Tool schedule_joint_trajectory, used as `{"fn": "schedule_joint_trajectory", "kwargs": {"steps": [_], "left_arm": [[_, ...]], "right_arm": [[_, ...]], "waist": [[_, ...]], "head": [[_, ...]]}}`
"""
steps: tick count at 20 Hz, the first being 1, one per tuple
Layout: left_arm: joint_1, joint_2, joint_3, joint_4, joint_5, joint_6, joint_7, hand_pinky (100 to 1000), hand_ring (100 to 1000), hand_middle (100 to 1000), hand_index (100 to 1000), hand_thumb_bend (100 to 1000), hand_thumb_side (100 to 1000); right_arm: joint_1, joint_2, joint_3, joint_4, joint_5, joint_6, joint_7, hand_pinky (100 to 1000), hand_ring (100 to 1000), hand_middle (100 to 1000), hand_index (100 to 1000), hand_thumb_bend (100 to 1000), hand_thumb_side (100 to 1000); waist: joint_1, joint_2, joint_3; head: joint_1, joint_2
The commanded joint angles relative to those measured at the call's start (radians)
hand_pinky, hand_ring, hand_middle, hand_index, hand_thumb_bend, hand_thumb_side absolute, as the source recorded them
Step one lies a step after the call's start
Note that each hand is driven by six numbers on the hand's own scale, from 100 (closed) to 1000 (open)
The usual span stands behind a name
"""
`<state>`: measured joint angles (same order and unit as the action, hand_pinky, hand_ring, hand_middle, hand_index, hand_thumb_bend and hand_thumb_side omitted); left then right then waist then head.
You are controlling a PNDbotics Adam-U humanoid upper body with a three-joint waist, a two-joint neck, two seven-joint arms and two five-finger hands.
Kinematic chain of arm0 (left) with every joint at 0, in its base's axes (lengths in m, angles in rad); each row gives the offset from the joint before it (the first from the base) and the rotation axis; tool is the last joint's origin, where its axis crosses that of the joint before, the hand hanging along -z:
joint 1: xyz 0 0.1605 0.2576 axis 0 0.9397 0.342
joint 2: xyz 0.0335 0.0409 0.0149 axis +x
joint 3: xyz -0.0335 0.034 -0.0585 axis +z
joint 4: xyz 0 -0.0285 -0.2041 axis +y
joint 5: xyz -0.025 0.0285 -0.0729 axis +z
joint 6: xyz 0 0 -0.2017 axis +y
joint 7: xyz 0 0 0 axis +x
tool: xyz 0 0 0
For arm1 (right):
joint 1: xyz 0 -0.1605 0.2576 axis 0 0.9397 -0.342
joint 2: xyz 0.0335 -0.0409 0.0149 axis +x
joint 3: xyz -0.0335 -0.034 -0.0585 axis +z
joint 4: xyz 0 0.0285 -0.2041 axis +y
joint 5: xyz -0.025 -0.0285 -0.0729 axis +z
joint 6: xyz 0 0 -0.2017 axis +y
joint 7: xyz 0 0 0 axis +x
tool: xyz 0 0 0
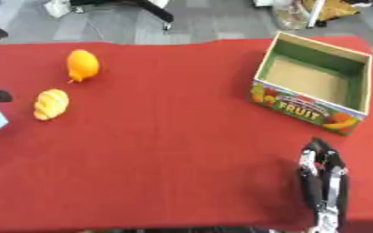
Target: Pick up the objects with one hand, pass them to the other hand, and then place them into the box on the other side of the table.
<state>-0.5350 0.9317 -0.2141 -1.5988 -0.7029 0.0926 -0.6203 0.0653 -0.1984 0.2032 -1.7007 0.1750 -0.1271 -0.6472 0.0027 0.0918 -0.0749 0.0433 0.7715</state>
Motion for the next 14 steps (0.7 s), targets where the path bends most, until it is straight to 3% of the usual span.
{"fn": "schedule_joint_trajectory", "kwargs": {"steps": [1, 2, 8, 14], "left_arm": [[-0.049, -0.028, -0.008, 0.099, -0.064, -0.029, -0.031, 822, 766, 742, 869, 661, 371], [-0.061, -0.044, -0.010, 0.128, -0.075, -0.035, -0.025, 820, 759, 737, 863, 621, 393], [-0.109, -0.128, -0.012, 0.287, -0.102, -0.033, 0.065, 819, 731, 712, 848, 596, 403], [-0.123, -0.179, -0.018, 0.367, -0.078, -0.041, 0.103, 821, 712, 698, 838, 569, 412]], "right_arm": [[-0.007, -0.014, -0.001, -0.007, -0.001, -0.002, 0.001, 449, 635, 541, 791, 100, 816], [-0.007, -0.013, -0.001, -0.007, -0.002, -0.002, 0.001, 449, 635, 541, 791, 100, 817], [-0.006, -0.010, 0.002, -0.007, -0.005, -0.002, 0.004, 450, 635, 541, 791, 100, 817], [-0.007, -0.007, 0.003, -0.007, -0.008, -0.002, 0.005, 450, 635, 541, 791, 100, 819]], "waist": [[0.010, -0.027, -0.002], [0.010, -0.027, -0.002], [0.004, -0.028, 0.000], [0.000, -0.025, -0.002]], "head": [[0.003, -0.002], [0.003, -0.002], [0.005, -0.002], [0.007, -0.002]]}}
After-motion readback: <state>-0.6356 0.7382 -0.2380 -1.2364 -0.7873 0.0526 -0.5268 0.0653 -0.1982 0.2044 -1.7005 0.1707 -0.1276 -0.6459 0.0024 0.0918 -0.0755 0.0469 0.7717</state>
